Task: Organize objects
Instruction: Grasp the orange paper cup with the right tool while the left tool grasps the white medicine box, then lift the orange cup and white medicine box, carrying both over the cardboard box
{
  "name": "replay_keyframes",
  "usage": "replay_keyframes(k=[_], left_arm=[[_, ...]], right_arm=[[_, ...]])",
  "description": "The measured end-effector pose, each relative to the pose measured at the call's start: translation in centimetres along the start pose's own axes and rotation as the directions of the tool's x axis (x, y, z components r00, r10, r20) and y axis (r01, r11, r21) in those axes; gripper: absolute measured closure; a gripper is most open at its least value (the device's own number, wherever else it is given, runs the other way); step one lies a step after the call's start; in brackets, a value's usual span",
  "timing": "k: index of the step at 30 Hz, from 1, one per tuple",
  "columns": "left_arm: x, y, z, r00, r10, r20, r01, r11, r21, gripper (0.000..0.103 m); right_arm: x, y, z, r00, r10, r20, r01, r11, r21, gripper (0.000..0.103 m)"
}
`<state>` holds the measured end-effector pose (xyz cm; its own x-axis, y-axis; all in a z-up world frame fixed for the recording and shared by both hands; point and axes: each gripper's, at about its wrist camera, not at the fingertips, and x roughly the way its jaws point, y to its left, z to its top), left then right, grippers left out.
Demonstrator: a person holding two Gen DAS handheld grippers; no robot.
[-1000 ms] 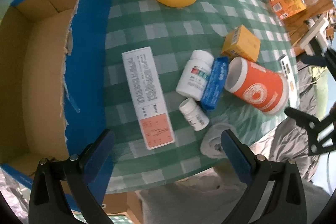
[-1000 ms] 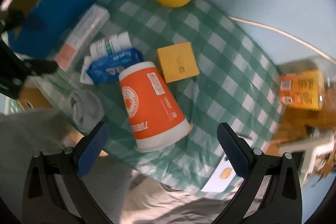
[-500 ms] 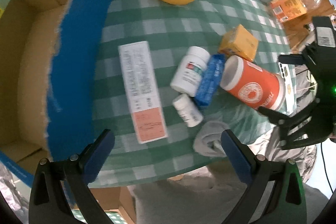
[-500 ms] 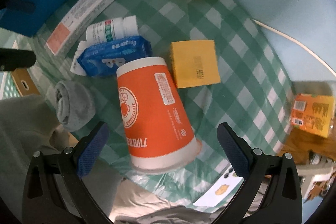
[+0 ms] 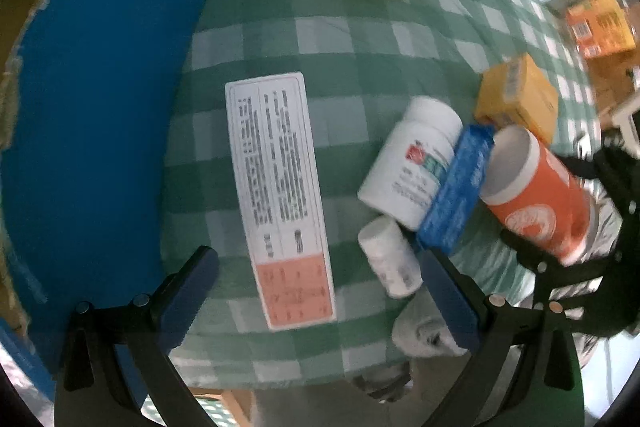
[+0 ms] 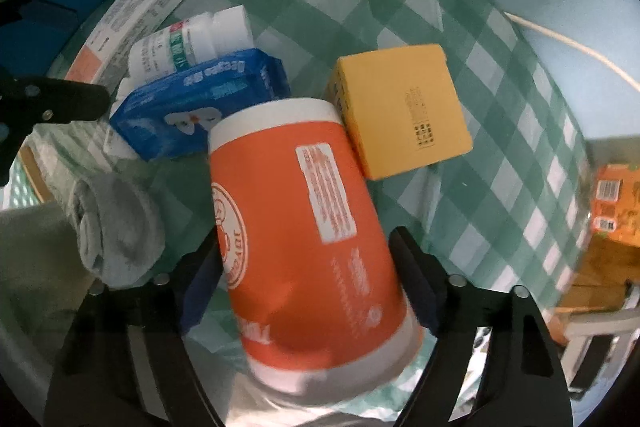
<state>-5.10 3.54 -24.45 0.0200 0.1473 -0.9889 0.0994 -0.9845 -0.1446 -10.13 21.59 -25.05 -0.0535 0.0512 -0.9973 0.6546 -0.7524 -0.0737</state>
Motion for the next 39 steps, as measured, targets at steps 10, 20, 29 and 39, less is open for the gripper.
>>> replay_keyframes(k=[10,20,29,39], left_arm=[[1.1,1.1,1.0,0.997,-0.072,0.033,0.074,0.996,-0.055,0.002],[0.9,-1.0,1.0,0.993,-0.105,0.044,0.101,0.991,0.092,0.029],[0.8,-1.0,1.0,0.998,-0.061,0.034,0.057,0.991,0.12,0.037],[1.2,-2.6,2.2,0.998,0.038,0.041,-0.046,0.977,0.207,0.049]], right_arm=[[0.5,-2.0,-0.4,0.998,0.061,0.031,-0.065,0.988,0.137,0.025],[2.8,-3.4,-1.4,0.996,0.078,-0.036,-0.068,0.969,0.237,0.025],[3.1,-5.2,-2.0,0.999,0.05,-0.009,-0.045,0.956,0.289,0.024],[3.6,-6.8,-2.1,0.999,0.028,0.023,-0.034,0.95,0.312,0.023]])
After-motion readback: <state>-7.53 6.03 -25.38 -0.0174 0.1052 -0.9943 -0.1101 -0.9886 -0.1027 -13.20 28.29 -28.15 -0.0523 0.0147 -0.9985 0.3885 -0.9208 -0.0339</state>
